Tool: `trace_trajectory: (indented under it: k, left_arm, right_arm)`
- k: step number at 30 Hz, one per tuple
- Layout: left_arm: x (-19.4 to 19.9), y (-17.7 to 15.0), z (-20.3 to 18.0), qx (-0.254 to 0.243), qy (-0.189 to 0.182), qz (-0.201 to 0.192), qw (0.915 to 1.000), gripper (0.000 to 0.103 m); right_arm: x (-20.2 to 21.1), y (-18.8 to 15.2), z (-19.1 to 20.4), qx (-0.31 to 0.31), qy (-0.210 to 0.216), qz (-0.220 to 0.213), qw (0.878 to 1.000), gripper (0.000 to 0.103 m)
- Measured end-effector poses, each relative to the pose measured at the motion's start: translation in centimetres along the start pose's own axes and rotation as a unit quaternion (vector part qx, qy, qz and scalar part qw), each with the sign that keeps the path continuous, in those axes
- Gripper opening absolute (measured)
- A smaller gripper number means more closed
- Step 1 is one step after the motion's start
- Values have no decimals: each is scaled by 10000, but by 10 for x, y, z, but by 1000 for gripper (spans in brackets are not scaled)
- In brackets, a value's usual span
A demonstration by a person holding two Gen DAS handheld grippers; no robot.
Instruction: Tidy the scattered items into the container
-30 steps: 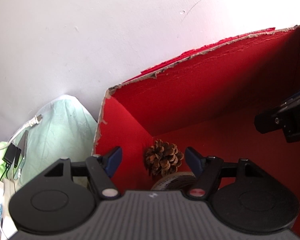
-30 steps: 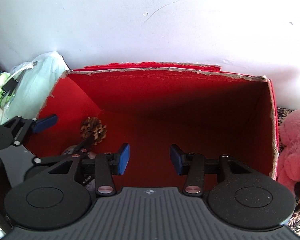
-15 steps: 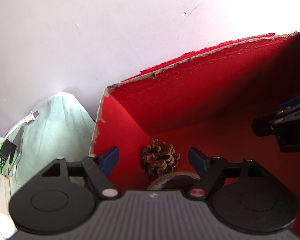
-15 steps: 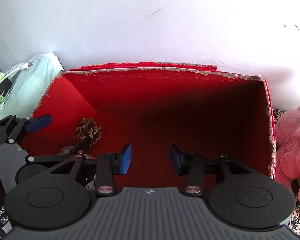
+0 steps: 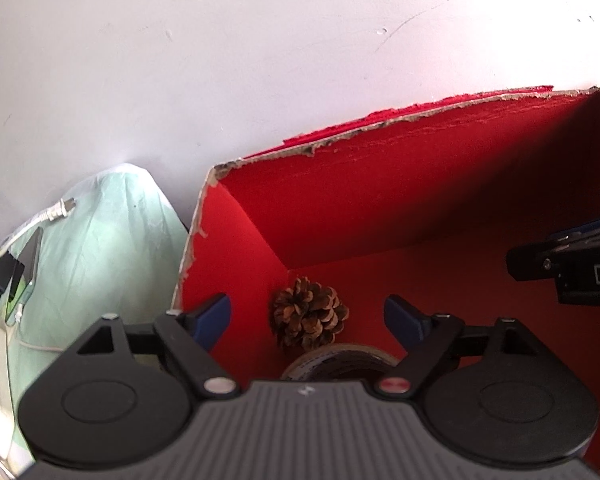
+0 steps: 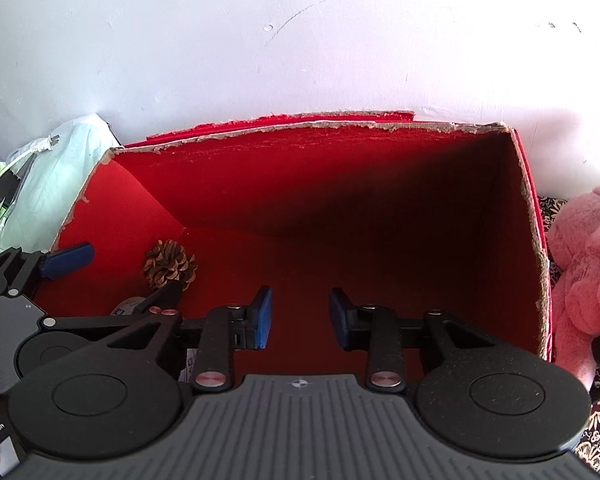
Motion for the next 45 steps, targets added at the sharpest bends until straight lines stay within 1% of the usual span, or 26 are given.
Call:
trace_trajectory:
  k: [5, 6, 8, 10, 12, 13, 16, 20, 23, 25, 27, 30, 32, 38, 41, 45]
  left_arm:
    - [10, 2, 6, 482, -3, -54, 9988, 87]
    - [13, 2, 6, 547, 1, -76, 9985, 89]
    - [21, 5, 7, 583, 88, -174, 9981, 92]
    - [30, 5, 8, 561, 238, -269, 9978, 93]
    - [37, 7, 9, 564, 312, -342, 9973, 94]
    - [51, 10, 8, 592, 337, -380, 9970, 95]
    - [53, 9, 13, 740, 278, -426, 9960, 97]
    - [65, 6, 21, 1082, 136, -442, 9931, 97]
    - [80, 2, 21, 1184, 116, -525, 9915, 97]
    - [87, 0, 21, 1205, 160, -551, 9911, 97]
    - [90, -4, 19, 1250, 155, -549, 9905, 97]
    - [93, -10, 21, 1368, 101, -495, 9893, 98]
    - [96, -15, 21, 1436, 73, -460, 9885, 98]
    - [103, -28, 21, 1511, 96, -357, 9878, 99]
    - [104, -32, 19, 1477, 121, -330, 9884, 99]
    - [108, -36, 14, 1420, 85, -339, 9892, 100]
  right_arm:
    - [1, 2, -3, -3, -9, -76, 10000, 34]
    - [2, 2, -3, -2, -9, -92, 10000, 34]
    - [2, 3, -3, 9, -27, -133, 9999, 34]
    - [2, 3, -2, 30, -27, -152, 9999, 34]
    - [1, 4, -3, -3, -39, -162, 9999, 35]
    - [1, 5, -2, -11, -39, -160, 9999, 35]
    - [2, 5, -2, 11, -62, -183, 9998, 35]
    - [4, 6, -2, 24, -70, -242, 9997, 35]
    - [10, 8, -1, 28, -20, -431, 9991, 41]
    - [15, 9, 0, 63, -54, -568, 9983, 50]
    - [20, 9, 1, 54, -34, -640, 9979, 52]
    - [30, 6, 6, -98, 174, -719, 9972, 53]
    - [37, 3, 9, -149, 236, -815, 9963, 53]
    - [61, -7, 18, -121, 113, -1201, 9926, 55]
    - [74, -10, 21, -134, -13, -1441, 9895, 62]
    - [93, -20, 24, -108, -112, -1747, 9845, 64]
Point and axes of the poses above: each gripper's, at about its wrist camera, not at the fingertips, and x roughly against the way its jaws point, z to its left, y to its top, the point moved 10 cm from there along -x, roughly the way its jaws point
